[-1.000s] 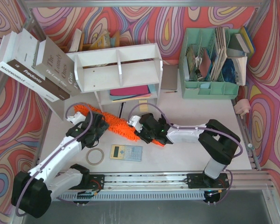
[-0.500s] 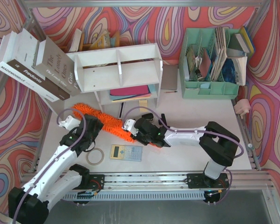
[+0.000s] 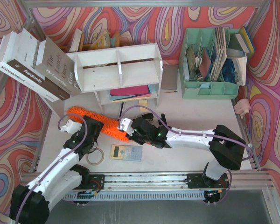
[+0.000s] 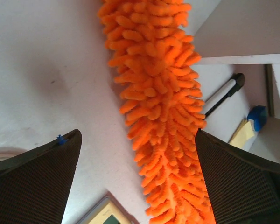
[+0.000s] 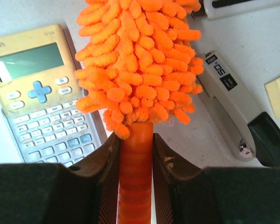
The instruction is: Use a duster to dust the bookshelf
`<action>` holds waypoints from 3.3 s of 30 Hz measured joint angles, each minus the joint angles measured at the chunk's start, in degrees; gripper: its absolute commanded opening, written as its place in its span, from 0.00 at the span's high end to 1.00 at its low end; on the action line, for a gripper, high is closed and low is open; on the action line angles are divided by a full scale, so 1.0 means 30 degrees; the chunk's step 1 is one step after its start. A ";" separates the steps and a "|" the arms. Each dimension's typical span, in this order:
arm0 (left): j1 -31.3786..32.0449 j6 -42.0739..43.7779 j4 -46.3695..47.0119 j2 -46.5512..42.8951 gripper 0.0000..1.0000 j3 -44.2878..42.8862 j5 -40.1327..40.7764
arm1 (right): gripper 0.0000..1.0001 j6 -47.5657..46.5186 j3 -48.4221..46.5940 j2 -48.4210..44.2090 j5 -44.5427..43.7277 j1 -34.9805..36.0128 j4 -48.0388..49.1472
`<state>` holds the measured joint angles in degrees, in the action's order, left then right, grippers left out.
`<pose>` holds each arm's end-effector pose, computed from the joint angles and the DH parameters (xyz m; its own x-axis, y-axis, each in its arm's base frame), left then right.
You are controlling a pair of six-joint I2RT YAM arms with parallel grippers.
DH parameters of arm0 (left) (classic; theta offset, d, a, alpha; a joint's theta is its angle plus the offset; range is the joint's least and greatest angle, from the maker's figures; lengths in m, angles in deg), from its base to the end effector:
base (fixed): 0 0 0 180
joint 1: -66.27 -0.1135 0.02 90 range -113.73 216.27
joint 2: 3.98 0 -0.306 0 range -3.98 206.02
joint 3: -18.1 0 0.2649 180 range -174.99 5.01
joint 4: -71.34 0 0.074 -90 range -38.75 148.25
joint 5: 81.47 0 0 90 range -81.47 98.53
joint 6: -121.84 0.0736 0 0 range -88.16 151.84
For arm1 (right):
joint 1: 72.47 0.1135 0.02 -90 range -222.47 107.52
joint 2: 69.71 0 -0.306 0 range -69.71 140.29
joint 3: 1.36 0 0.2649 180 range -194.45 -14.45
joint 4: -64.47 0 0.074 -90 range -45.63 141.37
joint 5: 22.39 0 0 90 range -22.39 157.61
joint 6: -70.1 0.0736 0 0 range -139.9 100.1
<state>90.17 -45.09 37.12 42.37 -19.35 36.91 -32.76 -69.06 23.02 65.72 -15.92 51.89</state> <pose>0.1712 -0.0376 0.1991 -0.1796 -0.8578 -0.4815 -0.5999 0.4834 -0.6375 0.2178 0.3253 0.2170 -0.1456 -0.6239 -0.7678 -0.8738 0.4450 -0.1959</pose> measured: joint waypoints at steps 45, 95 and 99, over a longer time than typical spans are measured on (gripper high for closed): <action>-0.0109 -0.0430 0.5566 0.4896 1.00 -0.0233 -0.0306 | 0.57 0.2025 -0.0270 -0.0146 0.1100 0.0670 -0.0131; -0.0117 -0.3249 0.3861 0.2601 1.00 -0.0160 -0.1515 | 0.59 0.3439 0.0954 0.1173 -0.0474 0.0780 0.0270; -0.0117 -0.3446 0.3497 0.2069 1.00 -0.0160 -0.1530 | 0.72 0.3439 0.0918 0.1253 -0.0801 0.0801 0.0423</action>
<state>89.82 -55.43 47.62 48.57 -19.83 32.32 -22.44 -66.31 26.78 63.31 -13.52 53.16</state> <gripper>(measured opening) 0.271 0.363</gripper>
